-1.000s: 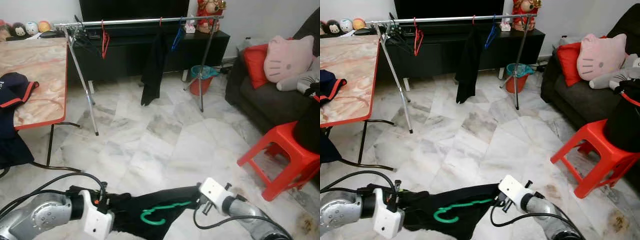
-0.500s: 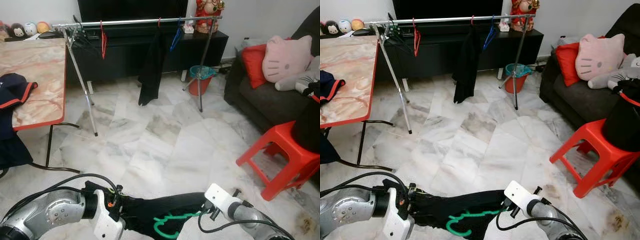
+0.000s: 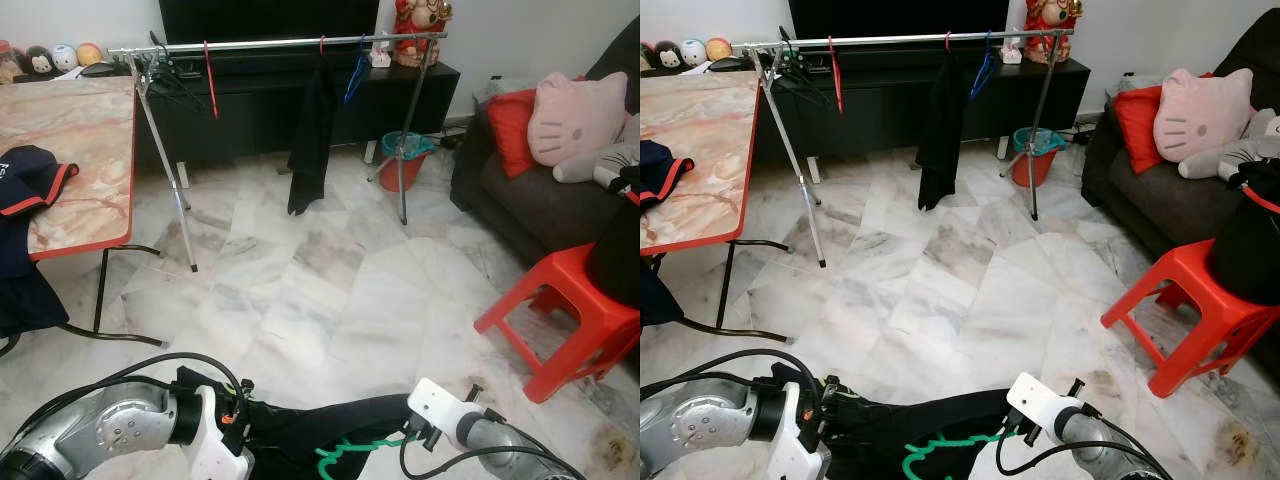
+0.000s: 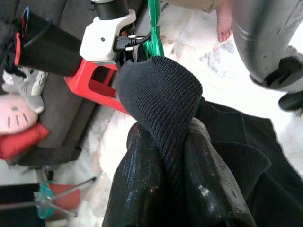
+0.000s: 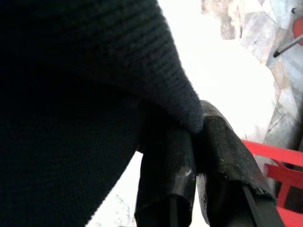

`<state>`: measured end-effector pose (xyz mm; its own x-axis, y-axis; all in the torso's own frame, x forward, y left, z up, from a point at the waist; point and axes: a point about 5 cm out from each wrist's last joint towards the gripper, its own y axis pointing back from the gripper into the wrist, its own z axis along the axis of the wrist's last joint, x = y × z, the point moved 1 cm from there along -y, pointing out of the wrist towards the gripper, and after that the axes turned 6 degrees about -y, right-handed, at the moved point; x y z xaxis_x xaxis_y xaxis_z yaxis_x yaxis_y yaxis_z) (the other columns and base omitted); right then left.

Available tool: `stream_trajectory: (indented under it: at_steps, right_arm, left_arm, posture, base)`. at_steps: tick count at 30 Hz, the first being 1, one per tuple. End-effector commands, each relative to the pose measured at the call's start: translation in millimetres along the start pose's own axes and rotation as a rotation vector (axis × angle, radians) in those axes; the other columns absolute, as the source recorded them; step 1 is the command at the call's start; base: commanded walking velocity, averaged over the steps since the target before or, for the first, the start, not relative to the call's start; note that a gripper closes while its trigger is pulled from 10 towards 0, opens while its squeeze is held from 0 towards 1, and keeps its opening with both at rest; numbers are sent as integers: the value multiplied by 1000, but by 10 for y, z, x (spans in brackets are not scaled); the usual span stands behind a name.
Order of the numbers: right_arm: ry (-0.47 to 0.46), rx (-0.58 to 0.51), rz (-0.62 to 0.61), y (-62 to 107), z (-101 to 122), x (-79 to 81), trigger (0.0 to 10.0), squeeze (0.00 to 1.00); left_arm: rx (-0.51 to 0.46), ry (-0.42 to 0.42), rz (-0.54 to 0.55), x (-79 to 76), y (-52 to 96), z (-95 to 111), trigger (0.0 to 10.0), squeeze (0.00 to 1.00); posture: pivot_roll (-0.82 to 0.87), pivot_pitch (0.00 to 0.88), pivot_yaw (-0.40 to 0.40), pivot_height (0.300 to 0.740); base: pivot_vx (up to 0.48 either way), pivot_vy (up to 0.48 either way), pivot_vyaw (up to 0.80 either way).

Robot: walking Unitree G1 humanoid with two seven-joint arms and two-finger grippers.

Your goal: Hang hanger

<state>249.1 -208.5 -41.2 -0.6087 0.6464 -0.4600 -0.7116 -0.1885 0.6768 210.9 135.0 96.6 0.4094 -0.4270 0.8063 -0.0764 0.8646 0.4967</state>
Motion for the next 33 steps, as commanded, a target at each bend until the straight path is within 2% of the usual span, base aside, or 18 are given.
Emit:
stream_trajectory:
  at_steps: [1,3,4,5,6,7,8,9,10,11,12,13,20,25,26,27,30,33]
  right_arm:
    - [-32,60,-86,38,-110,-155,0,0]
    - [-13,58,-91,27,-89,-164,431,0]
    - [-12,54,-104,20,-69,-181,2196,0]
    - [-16,52,-112,16,-59,-192,3490,0]
    - [-22,49,-123,10,-40,-212,7843,0]
    - [-23,44,-134,-1,-12,-232,9294,0]
    - [-23,44,-134,-1,-12,-232,9294,0]
    - [-40,29,-131,-18,37,-243,10000,0]
    - [-64,15,-128,-31,74,-245,10000,63]
    - [-64,15,-128,-31,74,-245,10000,63]
    - [-70,10,-128,-35,87,-248,10000,769]
    - [-75,7,-127,-38,98,-251,10000,1000]
    - [-57,-8,-121,-45,139,-287,10000,1000]
    - [-96,-13,-113,-45,142,-294,10000,1000]
    - [-139,-25,-118,-45,154,-303,10000,1000]
    - [-159,-31,-120,-45,159,-305,10000,1000]
    - [-207,-38,-124,-41,150,-299,10000,1000]
    - [-242,-47,-128,-34,139,-296,10000,1000]
  left_arm:
    - [-121,-120,7,87,-38,162,10000,0]
    - [-131,-140,-34,64,-51,167,10000,0]
    - [-138,-155,-60,56,-62,176,10000,0]
    - [-141,-159,-67,55,-67,179,10000,0]
    - [-144,-155,-63,66,-78,182,10000,0]
    - [-146,-152,-55,81,-95,185,10000,0]
    - [-146,-152,-55,81,-95,185,10000,0]
    - [-149,-147,-48,98,-124,190,10000,0]
    - [-150,-144,-44,102,-143,192,10000,0]
    - [-150,-144,-44,102,-143,192,10000,0]
    - [-150,-143,-43,101,-146,191,10000,0]
    - [-149,-144,-42,100,-147,189,10000,0]
    - [-150,-69,41,182,-168,173,10000,0]
    - [-159,9,109,238,-184,165,10000,0]
    - [-157,98,139,271,-184,151,10000,0]
    - [-156,139,147,279,-181,143,10000,0]
    - [-145,227,196,300,-145,85,10000,0]
    - [-140,263,201,290,-115,59,10000,0]
  posture:
    - [65,0,-71,740]
    - [69,0,-70,740]
    - [69,0,-70,740]
    - [69,0,-70,740]
    - [70,0,-68,740]
    - [70,0,-68,740]
    - [70,0,-68,740]
    - [70,0,-68,740]
    - [70,0,-68,740]
    - [70,0,-68,740]
    - [70,0,-68,740]
    - [70,0,-68,740]
    - [74,0,-65,740]
    - [72,0,-64,740]
    - [68,0,-62,740]
    - [68,0,-60,740]
    - [68,0,-60,740]
    - [69,0,-61,740]
  base:
    - [0,0,0]
    - [0,0,0]
    - [0,0,0]
    - [0,0,0]
    - [0,0,0]
    - [0,0,0]
    - [0,0,0]
    - [0,0,0]
    - [0,0,0]
    - [0,0,0]
    - [0,0,0]
    - [0,0,0]
    - [0,0,0]
    - [0,0,0]
    - [0,0,0]
    - [0,0,0]
    - [0,0,0]
    - [0,0,0]
